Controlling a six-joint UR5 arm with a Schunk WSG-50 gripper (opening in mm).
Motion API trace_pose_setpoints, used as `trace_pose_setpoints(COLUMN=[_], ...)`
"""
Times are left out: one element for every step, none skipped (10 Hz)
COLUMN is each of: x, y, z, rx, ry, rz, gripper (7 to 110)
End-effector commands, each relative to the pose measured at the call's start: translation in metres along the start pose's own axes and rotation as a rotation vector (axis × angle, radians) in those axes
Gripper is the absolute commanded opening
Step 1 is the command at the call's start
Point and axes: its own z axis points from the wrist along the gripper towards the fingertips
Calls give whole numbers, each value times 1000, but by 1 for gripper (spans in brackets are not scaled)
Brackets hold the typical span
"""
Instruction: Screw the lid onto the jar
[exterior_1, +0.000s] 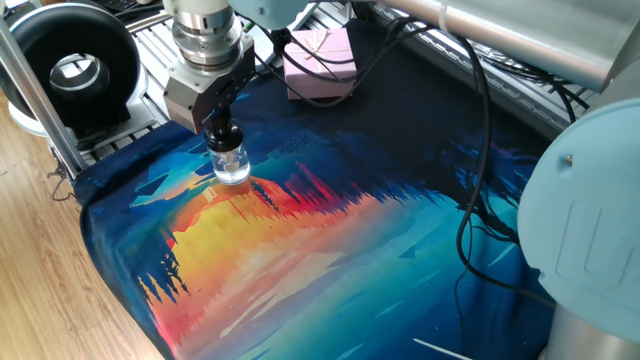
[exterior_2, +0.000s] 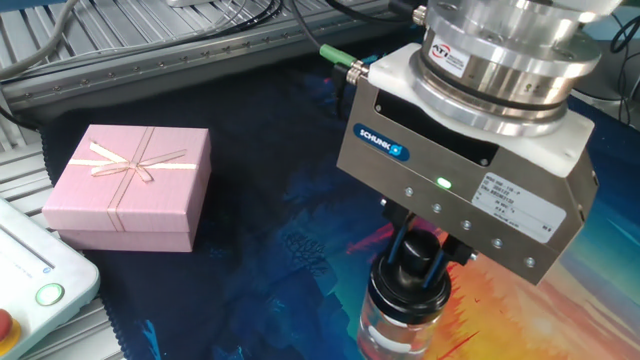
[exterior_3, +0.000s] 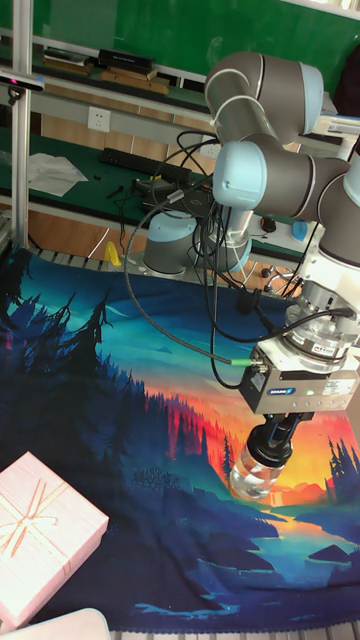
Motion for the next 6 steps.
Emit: trace_pose_setpoints(x=[-2, -2, -3, -4, -3, -4], y=[1, 1, 1, 0, 0, 0], z=[1, 3, 5, 6, 6, 6], rx=[-9, -9, -6, -4, -3, -4], ry=[-4, -6, -10, -11, -10, -12], rz=[8, 8, 8, 7, 7, 9], gripper=[22, 22, 22, 22, 22, 22])
